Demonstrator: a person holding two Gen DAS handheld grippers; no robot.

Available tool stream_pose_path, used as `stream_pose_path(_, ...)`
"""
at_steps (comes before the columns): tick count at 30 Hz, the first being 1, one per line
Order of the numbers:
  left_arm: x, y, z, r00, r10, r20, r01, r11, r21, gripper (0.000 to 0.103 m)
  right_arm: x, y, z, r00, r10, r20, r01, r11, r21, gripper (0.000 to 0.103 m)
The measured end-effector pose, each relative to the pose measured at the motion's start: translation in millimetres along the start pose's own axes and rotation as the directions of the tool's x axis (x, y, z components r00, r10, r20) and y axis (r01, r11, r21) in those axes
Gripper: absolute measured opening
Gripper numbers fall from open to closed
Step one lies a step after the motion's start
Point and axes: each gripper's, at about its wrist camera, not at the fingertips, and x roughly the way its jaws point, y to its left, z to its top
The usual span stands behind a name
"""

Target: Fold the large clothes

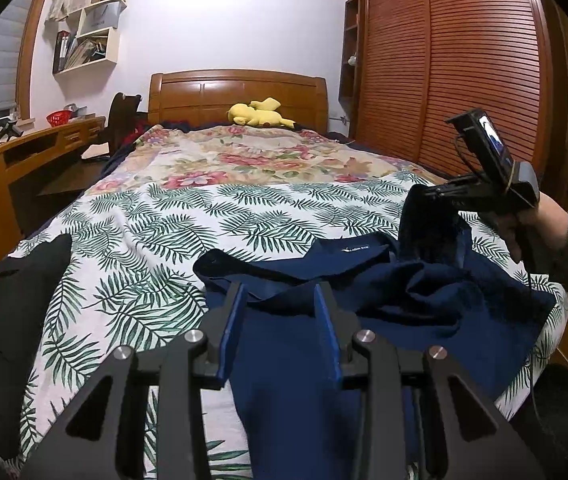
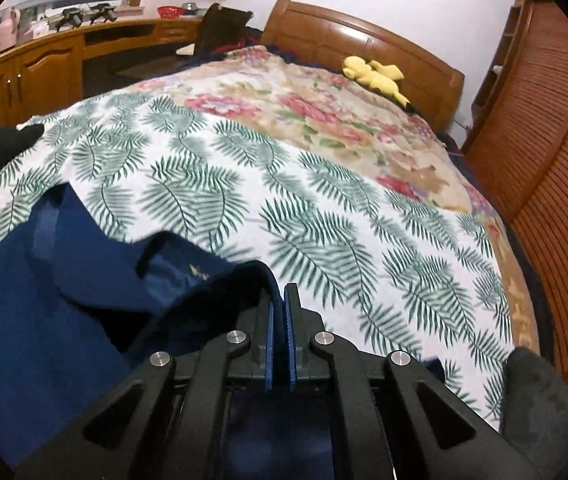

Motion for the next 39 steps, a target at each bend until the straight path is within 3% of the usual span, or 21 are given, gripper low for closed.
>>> stream_pose_path(5, 0, 5, -1, 1.000, 0.032, -0.001, -0.032, 0.999, 0.004, 0.034, -7, 14, 8, 0.999, 0.006, 0.047, -0.006, 1.000, -0.005, 0.030)
stream_pose_path(8, -2, 10, -1, 0.999, 0.044, 0.002, -0.044, 0.999, -0.002, 0.034, -13, 21, 10, 0.997, 0.024, 0.068, -0.025, 0.999, 0.019, 0.036)
stream_pose_path(12, -4, 15, -2, 0.998, 0.061, 0.005, -0.061, 0.998, -0.008, 0.034, -16, 48, 7, 0.988, 0.139, 0.073, -0.137, 0.990, -0.021, 0.038)
stream_pose_path(17, -3, 19, -3, 0.997, 0.074, -0.002, -0.074, 0.997, -0.010, 0.034, -8, 85, 3, 0.966, 0.257, 0.014, -0.255, 0.963, -0.082, 0.040)
stream_pose_path(24, -2, 23, -2, 0.997, 0.076, -0.005, -0.076, 0.997, -0.013, 0.034, 2, 115, -7, 0.946, 0.324, -0.030, -0.325, 0.940, -0.108, 0.040)
stream_pose_path(29, -1, 27, -3, 0.996, 0.084, -0.011, -0.084, 0.996, -0.017, 0.034, 3, 125, -14, 0.900, 0.427, -0.084, -0.434, 0.897, -0.087, 0.040)
stream_pose_path(36, -1, 29, -3, 0.997, 0.079, -0.011, -0.080, 0.997, -0.022, 0.034, 33, 123, 0, 0.913, 0.383, -0.138, -0.393, 0.918, -0.057, 0.040)
stream_pose_path(39, -1, 30, -3, 0.997, 0.080, -0.013, -0.080, 0.997, -0.018, 0.034, 41, 107, 17, 0.954, 0.288, -0.083, -0.292, 0.955, -0.044, 0.040)
